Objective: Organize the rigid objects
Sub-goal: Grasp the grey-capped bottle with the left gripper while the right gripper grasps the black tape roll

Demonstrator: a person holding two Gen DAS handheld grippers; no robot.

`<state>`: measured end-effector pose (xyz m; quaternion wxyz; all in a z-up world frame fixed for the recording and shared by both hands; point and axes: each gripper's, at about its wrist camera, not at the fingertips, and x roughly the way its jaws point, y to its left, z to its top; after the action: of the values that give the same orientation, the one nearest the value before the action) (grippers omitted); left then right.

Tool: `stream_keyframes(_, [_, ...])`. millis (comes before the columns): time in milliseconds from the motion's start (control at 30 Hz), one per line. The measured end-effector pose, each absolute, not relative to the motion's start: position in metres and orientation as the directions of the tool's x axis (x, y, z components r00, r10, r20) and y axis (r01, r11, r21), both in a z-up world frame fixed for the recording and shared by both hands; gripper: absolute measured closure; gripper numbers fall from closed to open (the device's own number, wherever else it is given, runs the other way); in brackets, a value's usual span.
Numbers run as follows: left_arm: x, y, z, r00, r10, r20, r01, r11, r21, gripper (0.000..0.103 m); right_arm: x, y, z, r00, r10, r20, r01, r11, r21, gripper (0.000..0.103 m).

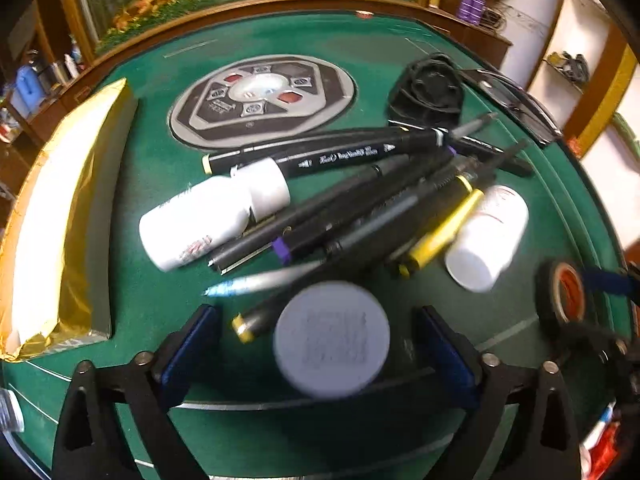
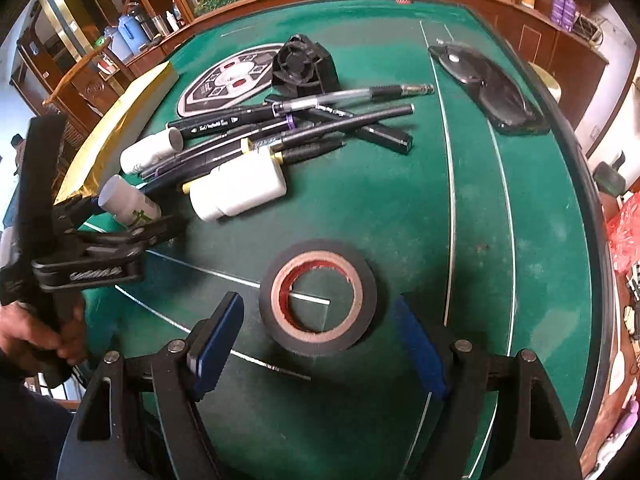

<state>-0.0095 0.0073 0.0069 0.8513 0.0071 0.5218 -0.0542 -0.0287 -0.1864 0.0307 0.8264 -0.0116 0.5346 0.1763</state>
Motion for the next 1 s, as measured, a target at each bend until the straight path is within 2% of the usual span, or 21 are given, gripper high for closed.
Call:
stream_keyframes(100, [-0.018, 0.016, 0.018, 0.453, -0.144, -0.880, 0.120, 0.988, -0.100, 0.007, -0.029, -0.182, 0.026, 0.366, 0.252, -0.896, -0.314, 0.940, 0.136, 0.026])
stream_keyframes(133, [-0.020, 0.019, 0.021, 0.454, -0.157, -0.877, 0.132, 0.985, -0.108, 0.007, -0.028, -0.180, 0.025, 0.364, 0.238, -0.901, -0.321, 0.940, 0.119, 0.029])
stream_keyframes(167, [-0.022, 0.021, 0.023, 0.452, -0.158, -0.878, 0.139, 0.985, -0.106, 0.007, -0.029, -0.176, 0.025, 0.377, 0.226, -0.898, -0.330, 0.939, 0.098, 0.039])
stream_keyframes(200, [-0.024, 0.024, 0.025, 0.452, -0.160, -0.878, 0.138, 0.984, -0.108, 0.007, -0.026, -0.171, 0.023, 0.381, 0.218, -0.898, -0.338, 0.937, 0.084, 0.041])
stream_keyframes(300, [-0.030, 0.034, 0.031, 0.445, -0.202, -0.873, 0.141, 0.978, -0.154, 0.007, -0.027, -0.167, 0.024, 0.388, 0.204, -0.899, -0.351, 0.935, 0.061, 0.041])
stream_keyframes(467, [-0.033, 0.037, 0.033, 0.450, -0.196, -0.871, 0.150, 0.978, -0.142, 0.010, -0.026, -0.170, 0.028, 0.383, 0.237, -0.893, -0.344, 0.934, 0.100, 0.041])
stream_keyframes(500, [-0.032, 0.037, 0.032, 0.450, -0.193, -0.872, 0.144, 0.979, -0.143, 0.013, -0.025, -0.168, 0.029, 0.385, 0.247, -0.889, -0.342, 0.933, 0.111, 0.041])
stream_keyframes(567, [-0.026, 0.035, 0.027, 0.430, -0.192, -0.882, 0.140, 0.979, -0.145, 0.029, -0.025, -0.168, 0.031, 0.390, 0.254, -0.885, -0.344, 0.932, 0.116, 0.041])
stream_keyframes(633, [-0.021, 0.032, 0.021, 0.411, -0.187, -0.892, 0.143, 0.980, -0.140, 0.038, -0.026, -0.168, 0.033, 0.396, 0.253, -0.883, -0.346, 0.932, 0.112, 0.041])
stream_keyframes(833, [-0.015, 0.020, 0.015, 0.444, -0.152, -0.883, 0.164, 0.983, -0.087, 0.039, -0.028, -0.175, 0.037, 0.404, 0.261, -0.877, -0.331, 0.935, 0.126, 0.041])
stream_keyframes(900, [-0.012, 0.018, 0.014, 0.455, -0.137, -0.880, 0.165, 0.984, -0.068, 0.049, -0.028, -0.175, 0.039, 0.406, 0.262, -0.876, -0.333, 0.935, 0.125, 0.041])
stream_keyframes(933, [-0.012, 0.018, 0.016, 0.455, -0.141, -0.879, 0.169, 0.983, -0.070, 0.068, -0.028, -0.175, 0.040, 0.408, 0.263, -0.874, -0.335, 0.934, 0.125, 0.041])
stream_keyframes(1000, [-0.013, 0.019, 0.018, 0.452, -0.151, -0.879, 0.174, 0.982, -0.079, 0.069, -0.029, -0.175, 0.043, 0.415, 0.269, -0.869, -0.338, 0.932, 0.127, 0.041])
